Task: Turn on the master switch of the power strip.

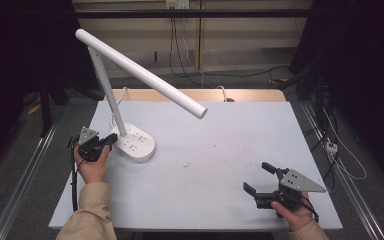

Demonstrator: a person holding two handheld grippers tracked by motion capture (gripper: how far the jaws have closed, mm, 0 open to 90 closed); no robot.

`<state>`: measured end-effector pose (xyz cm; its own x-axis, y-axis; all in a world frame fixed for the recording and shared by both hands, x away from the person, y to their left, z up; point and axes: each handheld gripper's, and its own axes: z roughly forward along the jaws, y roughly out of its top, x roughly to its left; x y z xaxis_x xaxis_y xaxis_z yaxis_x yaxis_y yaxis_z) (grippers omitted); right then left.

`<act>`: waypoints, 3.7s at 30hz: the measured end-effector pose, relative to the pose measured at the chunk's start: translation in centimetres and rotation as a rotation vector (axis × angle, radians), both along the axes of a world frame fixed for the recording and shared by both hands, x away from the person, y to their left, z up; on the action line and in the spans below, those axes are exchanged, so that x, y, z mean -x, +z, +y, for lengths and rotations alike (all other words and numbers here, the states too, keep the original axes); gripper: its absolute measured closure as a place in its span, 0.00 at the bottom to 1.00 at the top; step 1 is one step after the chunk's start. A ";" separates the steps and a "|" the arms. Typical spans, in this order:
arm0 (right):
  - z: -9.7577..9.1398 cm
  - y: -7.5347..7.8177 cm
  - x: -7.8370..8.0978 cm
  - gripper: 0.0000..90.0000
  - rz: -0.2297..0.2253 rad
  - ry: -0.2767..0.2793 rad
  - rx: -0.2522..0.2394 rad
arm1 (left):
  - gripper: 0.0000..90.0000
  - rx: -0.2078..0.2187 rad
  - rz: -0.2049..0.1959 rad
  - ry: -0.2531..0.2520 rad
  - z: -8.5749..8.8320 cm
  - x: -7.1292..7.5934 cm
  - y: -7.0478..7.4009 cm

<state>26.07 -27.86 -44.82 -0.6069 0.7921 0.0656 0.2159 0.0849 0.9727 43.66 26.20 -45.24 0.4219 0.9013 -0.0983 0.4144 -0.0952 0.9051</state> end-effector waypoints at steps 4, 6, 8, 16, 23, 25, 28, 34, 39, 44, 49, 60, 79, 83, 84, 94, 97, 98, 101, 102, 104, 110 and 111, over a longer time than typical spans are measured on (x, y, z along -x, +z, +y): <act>0.0 0.0 0.0 0.05 0.001 0.001 0.001 | 0.96 0.010 0.006 0.001 0.0 -0.1 -0.1; 0.0 0.0 0.0 0.05 0.001 0.000 -0.001 | 0.97 0.008 0.005 0.005 0.0 -0.1 -0.1; 0.0 0.0 0.0 0.05 0.000 -0.001 -0.002 | 0.97 0.015 0.002 0.007 0.1 -0.2 -0.1; 0.0 0.1 0.0 0.05 -0.002 0.000 -0.001 | 1.00 0.015 0.012 0.015 0.1 -0.3 -0.2; 0.0 0.0 0.0 0.05 -0.003 0.000 0.001 | 1.00 -0.008 0.017 0.010 -0.1 -0.6 -0.1; 0.0 0.0 0.0 0.05 -0.004 0.000 0.000 | 1.00 -0.006 0.013 0.011 -0.2 -0.7 0.1; 0.0 0.1 0.0 0.05 -0.006 -0.001 0.001 | 1.00 -0.014 0.012 0.009 -0.3 -0.8 0.3; -0.1 0.1 0.0 0.05 -0.005 -0.001 -0.003 | 1.00 -0.026 0.026 0.011 -0.6 -0.9 0.0; -0.1 0.1 0.0 0.05 -0.006 -0.001 -0.004 | 1.00 -0.032 0.034 0.022 -0.6 -1.1 -0.2; -0.1 0.1 0.0 0.05 -0.006 -0.001 -0.005 | 1.00 -0.039 0.044 0.026 -0.5 -1.2 -0.4; -0.1 0.1 0.0 0.05 -0.007 0.001 -0.004 | 1.00 -0.034 0.048 0.024 -0.5 -1.2 -0.5; 0.0 0.2 0.2 0.05 -0.015 0.007 -0.003 | 1.00 -0.019 0.060 0.034 -0.4 -1.2 -0.6; 0.1 0.3 0.3 0.05 -0.019 0.012 -0.001 | 1.00 -0.049 0.057 0.044 -0.8 -1.2 -0.7; 0.1 0.3 0.3 0.05 -0.020 0.015 0.000 | 1.00 -0.044 0.059 0.046 -0.7 -1.2 -0.7; 0.1 0.3 0.3 0.05 -0.020 0.015 0.000 | 1.00 -0.035 0.064 0.044 -0.6 -1.2 -0.7; 0.1 0.3 0.3 0.05 -0.024 0.016 0.001 | 1.00 -0.052 0.061 0.053 -0.8 -1.2 -0.7; 0.1 0.3 0.3 0.05 -0.021 0.014 -0.003 | 1.00 -0.046 0.066 0.055 -0.8 -1.2 -0.7; 0.1 0.3 0.3 0.05 -0.019 0.014 -0.004 | 1.00 -0.043 0.066 0.055 -0.8 -1.2 -0.7; 0.1 0.3 0.3 0.05 -0.021 0.015 -0.002 | 1.00 -0.041 0.067 0.057 -0.8 -1.2 -0.7; 0.1 0.3 0.3 0.05 -0.023 0.015 -0.001 | 1.00 -0.046 0.068 0.056 -0.8 -1.2 -0.7; 0.1 0.4 0.3 0.05 -0.022 0.016 -0.003 | 1.00 -0.050 0.071 0.058 -0.8 -1.2 -0.6; 0.1 0.4 0.3 0.05 -0.022 0.018 -0.004 | 1.00 -0.050 0.077 0.058 -0.9 -1.3 -0.6; 0.1 0.4 0.3 0.05 -0.022 0.017 -0.006 | 1.00 -0.046 0.078 0.060 -0.8 -1.3 -0.6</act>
